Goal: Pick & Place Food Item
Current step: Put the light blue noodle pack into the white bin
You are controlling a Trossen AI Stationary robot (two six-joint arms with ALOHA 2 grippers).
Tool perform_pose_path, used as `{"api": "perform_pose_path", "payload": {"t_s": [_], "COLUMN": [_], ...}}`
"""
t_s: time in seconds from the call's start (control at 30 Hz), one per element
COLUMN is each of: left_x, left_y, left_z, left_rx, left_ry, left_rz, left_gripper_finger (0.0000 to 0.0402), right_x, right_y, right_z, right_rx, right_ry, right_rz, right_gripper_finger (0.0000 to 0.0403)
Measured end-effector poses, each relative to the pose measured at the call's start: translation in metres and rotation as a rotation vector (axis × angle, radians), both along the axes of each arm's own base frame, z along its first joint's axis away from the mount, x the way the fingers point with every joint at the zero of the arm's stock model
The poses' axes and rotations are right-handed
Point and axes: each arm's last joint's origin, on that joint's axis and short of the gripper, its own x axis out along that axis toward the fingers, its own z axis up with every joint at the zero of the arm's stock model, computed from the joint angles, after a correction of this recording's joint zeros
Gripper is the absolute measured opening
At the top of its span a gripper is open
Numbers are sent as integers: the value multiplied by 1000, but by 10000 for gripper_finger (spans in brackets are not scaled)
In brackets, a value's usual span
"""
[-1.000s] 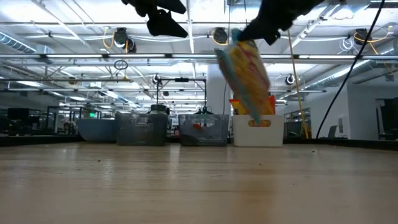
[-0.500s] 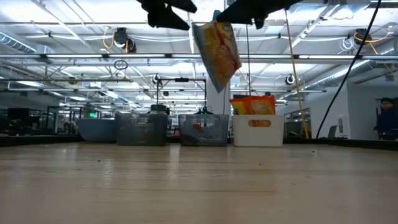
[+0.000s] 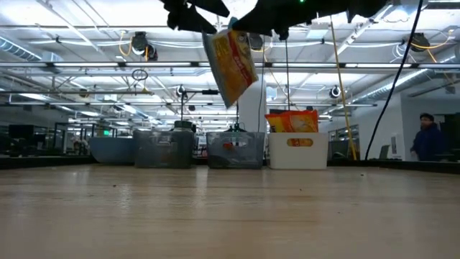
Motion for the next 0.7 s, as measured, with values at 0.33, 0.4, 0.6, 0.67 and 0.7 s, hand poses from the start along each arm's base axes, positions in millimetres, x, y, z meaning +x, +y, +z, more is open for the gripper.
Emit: {"api": "perform_pose_path", "payload": {"t_s": [0.33, 0.4, 0.6, 0.67, 0.7], "left_x": [1, 2, 3, 3, 3], "left_y": [3, 3, 3, 3, 3], "left_z": [-2, -2, 1, 2, 2], "left_rx": [33, 35, 38, 42, 43], "left_ry": [6, 0, -31, -39, -42], "left_rz": [94, 99, 99, 98, 97], "left_gripper_finger": [390, 390, 390, 387, 382], "right_x": [0, 0, 0, 0, 0], "right_y": [7, 7, 7, 7, 7], "right_z": [8, 8, 9, 9, 9], "right_rx": [-40, -40, -44, -44, -44], "right_ry": [-67, -66, -74, -80, -81], "right_rz": [21, 21, 22, 22, 22], "right_gripper_finger": [0, 0, 0, 0, 0]}}
